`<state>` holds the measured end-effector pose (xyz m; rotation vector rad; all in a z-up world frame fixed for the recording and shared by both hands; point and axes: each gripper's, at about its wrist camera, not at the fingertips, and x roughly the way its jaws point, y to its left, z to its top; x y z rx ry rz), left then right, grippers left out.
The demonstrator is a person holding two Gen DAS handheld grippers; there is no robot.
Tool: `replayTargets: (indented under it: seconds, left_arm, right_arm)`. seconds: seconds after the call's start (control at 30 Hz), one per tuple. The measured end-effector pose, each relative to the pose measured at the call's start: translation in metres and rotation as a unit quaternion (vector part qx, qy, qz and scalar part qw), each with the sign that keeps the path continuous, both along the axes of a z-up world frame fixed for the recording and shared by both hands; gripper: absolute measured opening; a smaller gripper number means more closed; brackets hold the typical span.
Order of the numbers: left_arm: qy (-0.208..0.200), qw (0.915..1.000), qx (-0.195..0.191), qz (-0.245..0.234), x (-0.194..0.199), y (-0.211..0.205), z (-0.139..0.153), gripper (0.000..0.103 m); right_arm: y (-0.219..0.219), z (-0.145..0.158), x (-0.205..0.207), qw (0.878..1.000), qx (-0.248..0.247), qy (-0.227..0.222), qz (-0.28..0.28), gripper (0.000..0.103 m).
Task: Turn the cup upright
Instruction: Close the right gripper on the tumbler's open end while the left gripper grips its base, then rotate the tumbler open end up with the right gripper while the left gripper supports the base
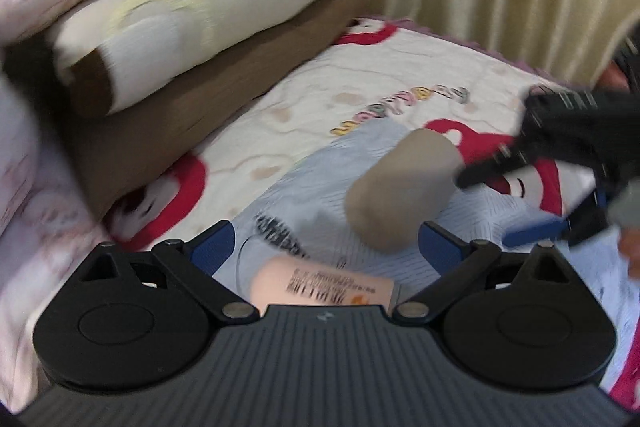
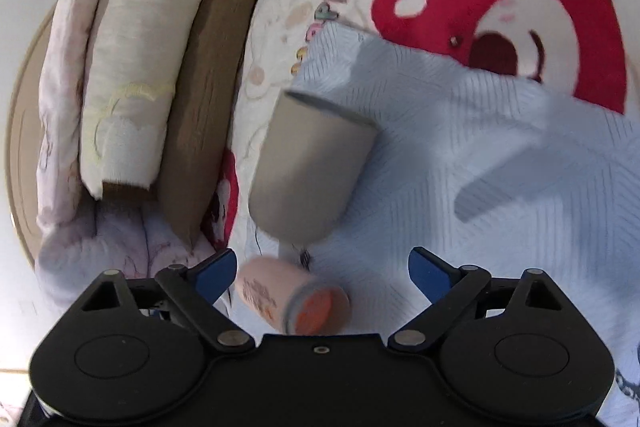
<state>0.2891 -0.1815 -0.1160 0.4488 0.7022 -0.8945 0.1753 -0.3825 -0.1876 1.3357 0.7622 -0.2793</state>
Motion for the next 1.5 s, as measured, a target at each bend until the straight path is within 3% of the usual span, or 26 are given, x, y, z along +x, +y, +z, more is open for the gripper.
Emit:
replayTargets:
  seconds: [0.1,0.2,0.23,0.53,0.7,0.77,0.93,1.07,1.23,1.33,1.4,1.5]
  left_arm:
    - [0.007,0.9997,0.001,-0.025,0.009,-0.015,-0.011,0.099]
    - [0.086,0.9957,0.007,-0.034,0.024,-0.033,-0.024,0.097]
    - [0.090,0.9952,0.009,-0.037,0.024,-0.038,-0.025,0.097]
    - [0.056,0.9945,-0.004,-0.089,0.024,-0.056,-0.019,0.096]
    - [0.031,0.9890,0.025,-0.142,0.026,-0.076,-0.019,0.090]
    - [0.039,0.9872,0.033,-0.151,0.029,-0.081,-0.021,0.088]
    - [0.079,0.9814,0.041,-0.170,0.036,-0.085,-0.030,0.072]
    - [0.077,0.9801,0.045,-0.177,0.035,-0.086,-0.036,0.071]
    - [0.155,0.9737,0.025,-0.165,0.044,-0.086,-0.030,0.057]
    - [0.151,0.9750,0.034,-0.160,0.042,-0.089,-0.032,0.056]
    - [0.148,0.9763,0.039,-0.153,0.043,-0.090,-0.034,0.057]
    - [0.157,0.9754,0.031,-0.152,0.045,-0.088,-0.034,0.057]
  right_arm:
    - [-0.010,0.005,0.017,1.000,-0.016,0.008,-0.003,0.096]
    - [-0.023,-0.006,0.030,0.999,0.026,0.019,-0.015,0.096]
    - [-0.025,-0.008,0.035,0.999,0.029,0.027,-0.017,0.096]
    - [-0.039,-0.026,0.054,0.995,0.080,0.047,-0.034,0.096]
    - [-0.042,-0.031,0.061,0.994,0.080,0.062,-0.046,0.097]
    - [-0.042,-0.034,0.064,0.993,0.083,0.071,-0.050,0.097]
    - [-0.048,-0.036,0.072,0.993,0.074,0.073,-0.060,0.097]
    - [-0.054,-0.030,0.076,0.992,0.061,0.087,-0.069,0.097]
    - [-0.052,-0.024,0.084,0.992,0.041,0.102,-0.058,0.097]
    - [-0.046,-0.031,0.084,0.990,0.053,0.121,-0.049,0.096]
    - [-0.048,-0.033,0.080,0.990,0.042,0.122,-0.059,0.094]
    - [-0.054,-0.030,0.084,0.993,0.025,0.116,-0.030,0.093]
